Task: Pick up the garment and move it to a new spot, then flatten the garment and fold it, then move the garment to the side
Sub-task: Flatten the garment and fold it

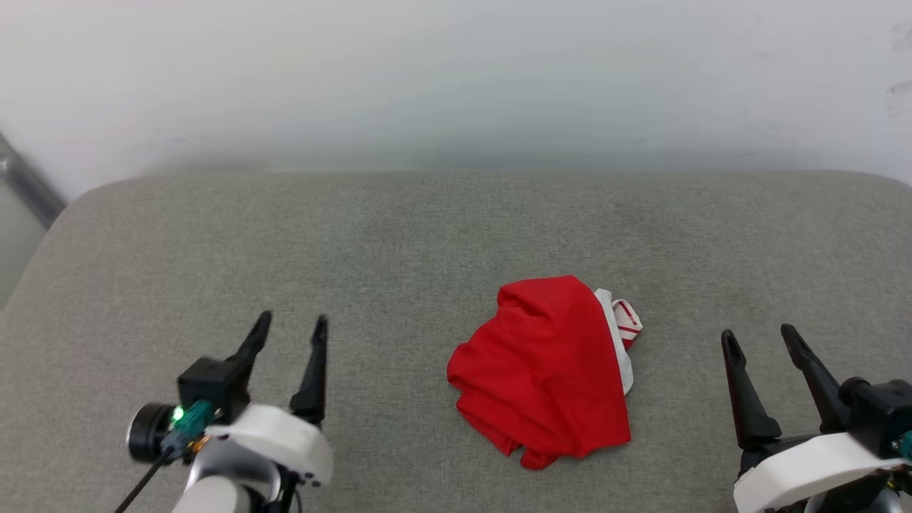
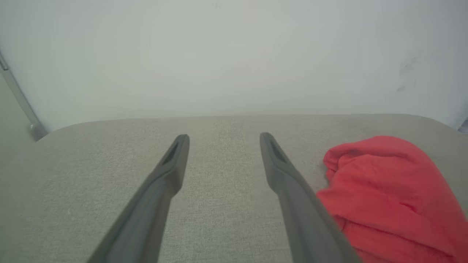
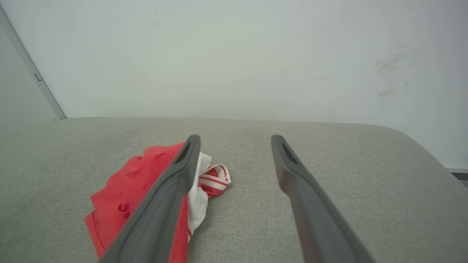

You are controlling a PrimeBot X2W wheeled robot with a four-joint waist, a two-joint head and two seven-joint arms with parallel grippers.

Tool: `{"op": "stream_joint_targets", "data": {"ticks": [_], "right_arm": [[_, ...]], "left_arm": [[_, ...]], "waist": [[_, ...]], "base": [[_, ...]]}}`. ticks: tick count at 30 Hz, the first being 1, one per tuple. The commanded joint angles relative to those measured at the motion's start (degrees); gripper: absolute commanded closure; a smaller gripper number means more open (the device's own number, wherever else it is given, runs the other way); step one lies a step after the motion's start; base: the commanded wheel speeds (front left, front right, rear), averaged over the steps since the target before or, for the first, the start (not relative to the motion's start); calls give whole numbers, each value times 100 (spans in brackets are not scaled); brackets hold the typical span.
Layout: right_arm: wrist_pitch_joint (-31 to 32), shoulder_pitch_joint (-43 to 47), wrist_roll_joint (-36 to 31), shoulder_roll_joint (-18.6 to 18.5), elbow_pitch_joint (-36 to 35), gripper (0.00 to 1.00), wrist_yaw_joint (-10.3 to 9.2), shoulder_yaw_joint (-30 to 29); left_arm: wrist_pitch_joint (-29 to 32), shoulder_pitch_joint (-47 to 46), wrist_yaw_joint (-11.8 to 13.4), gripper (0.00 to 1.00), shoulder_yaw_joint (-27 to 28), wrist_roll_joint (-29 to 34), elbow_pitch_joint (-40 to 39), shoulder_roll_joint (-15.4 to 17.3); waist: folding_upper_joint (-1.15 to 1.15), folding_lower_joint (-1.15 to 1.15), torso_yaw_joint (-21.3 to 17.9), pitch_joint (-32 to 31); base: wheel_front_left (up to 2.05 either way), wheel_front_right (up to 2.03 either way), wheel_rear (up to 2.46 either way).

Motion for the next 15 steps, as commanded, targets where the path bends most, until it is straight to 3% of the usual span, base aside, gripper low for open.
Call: {"op": "stream_joint_targets", "data": {"ticks": [1,15], "right_arm": [[21,-20,-3,11,-37,0,-2,-28],[58,-320,20,11,-83,0,-2,-64]], "left_arm": [[157,-274,-89,0,-149,85,-99,12],[2334,-1508,-1015,0,-1580,152,37,-289]], "waist": [[0,0,42,67],[0,0,-155,668]], "base": [[0,0,0],[0,0,0]]}}
